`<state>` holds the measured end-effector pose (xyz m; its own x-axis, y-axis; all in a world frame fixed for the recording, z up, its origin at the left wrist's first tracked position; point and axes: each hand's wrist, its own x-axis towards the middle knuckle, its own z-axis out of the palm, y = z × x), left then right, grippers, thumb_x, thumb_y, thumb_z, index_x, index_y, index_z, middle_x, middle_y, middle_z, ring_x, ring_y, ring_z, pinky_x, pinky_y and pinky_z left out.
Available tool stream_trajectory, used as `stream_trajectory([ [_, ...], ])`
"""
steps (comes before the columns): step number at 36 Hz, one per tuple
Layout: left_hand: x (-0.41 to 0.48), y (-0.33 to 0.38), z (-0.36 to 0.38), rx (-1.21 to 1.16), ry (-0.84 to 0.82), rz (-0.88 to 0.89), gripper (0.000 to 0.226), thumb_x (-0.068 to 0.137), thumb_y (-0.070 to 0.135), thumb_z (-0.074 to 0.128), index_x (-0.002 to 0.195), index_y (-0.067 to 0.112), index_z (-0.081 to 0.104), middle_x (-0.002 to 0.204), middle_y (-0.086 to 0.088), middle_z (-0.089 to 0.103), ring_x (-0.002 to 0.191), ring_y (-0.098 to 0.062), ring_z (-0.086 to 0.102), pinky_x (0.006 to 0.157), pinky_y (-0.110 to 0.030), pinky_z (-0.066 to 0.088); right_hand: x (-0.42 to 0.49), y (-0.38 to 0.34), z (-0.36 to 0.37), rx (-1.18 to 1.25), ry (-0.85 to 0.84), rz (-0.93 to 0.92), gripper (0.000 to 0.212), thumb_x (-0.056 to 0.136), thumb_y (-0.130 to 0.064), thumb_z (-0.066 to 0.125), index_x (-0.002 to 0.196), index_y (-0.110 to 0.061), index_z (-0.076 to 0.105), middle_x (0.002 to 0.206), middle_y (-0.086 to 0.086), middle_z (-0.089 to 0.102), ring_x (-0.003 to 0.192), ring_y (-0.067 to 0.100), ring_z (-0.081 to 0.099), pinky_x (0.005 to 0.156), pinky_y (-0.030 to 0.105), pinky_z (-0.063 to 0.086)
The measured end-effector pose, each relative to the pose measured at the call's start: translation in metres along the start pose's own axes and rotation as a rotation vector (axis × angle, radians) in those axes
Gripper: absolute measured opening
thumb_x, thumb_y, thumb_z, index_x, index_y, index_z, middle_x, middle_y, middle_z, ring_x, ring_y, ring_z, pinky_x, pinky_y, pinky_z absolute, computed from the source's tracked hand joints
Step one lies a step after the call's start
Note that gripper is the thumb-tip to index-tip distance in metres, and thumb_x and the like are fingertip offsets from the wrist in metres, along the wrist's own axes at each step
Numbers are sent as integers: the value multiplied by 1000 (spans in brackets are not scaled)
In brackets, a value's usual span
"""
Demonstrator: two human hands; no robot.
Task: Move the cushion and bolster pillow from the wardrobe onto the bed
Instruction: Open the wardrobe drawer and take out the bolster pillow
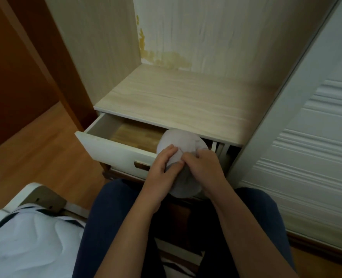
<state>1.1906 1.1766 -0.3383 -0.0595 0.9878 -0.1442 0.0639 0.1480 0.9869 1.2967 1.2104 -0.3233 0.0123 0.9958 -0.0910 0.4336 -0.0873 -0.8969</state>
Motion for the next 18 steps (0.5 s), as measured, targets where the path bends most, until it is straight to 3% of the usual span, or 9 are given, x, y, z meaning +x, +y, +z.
stream_trajectory([
  [6,-22,-1,-8,-99,-52,-93,51,86,29,58,134,36,44,148,12,33,132,-11,36,108,-34,35,-37,0,-7,71,87,-50,52,80,-17,57,34,-21,33,29,-8,40,42,11,34,47,27,27],
  [9,-25,-7,-13,-91,-99,-134,51,86,30,56,133,42,44,149,14,29,130,-10,37,99,-29,38,-48,7,-2,105,65,-27,47,82,-18,57,41,-23,35,30,-10,42,43,10,35,48,26,26],
  [12,-23,-13,-13,-169,-65,-262,51,86,34,53,135,43,41,136,7,41,108,-8,49,78,-26,43,-52,15,3,75,5,-9,44,84,-22,58,45,-20,37,40,-7,36,47,12,38,50,25,28],
  [16,-14,-19,-11,-187,-6,-434,65,79,47,62,137,25,42,125,-6,59,99,-20,64,69,-28,53,-52,20,0,72,-130,40,45,84,-36,59,47,-17,43,46,-2,44,51,16,47,53,26,34],
  [18,-12,-19,-11,-157,-9,-503,72,72,55,66,131,17,49,114,-8,67,93,-20,68,61,-26,53,-49,21,-8,129,-187,122,47,84,-44,57,46,-17,49,39,-6,45,42,9,46,51,24,35],
])
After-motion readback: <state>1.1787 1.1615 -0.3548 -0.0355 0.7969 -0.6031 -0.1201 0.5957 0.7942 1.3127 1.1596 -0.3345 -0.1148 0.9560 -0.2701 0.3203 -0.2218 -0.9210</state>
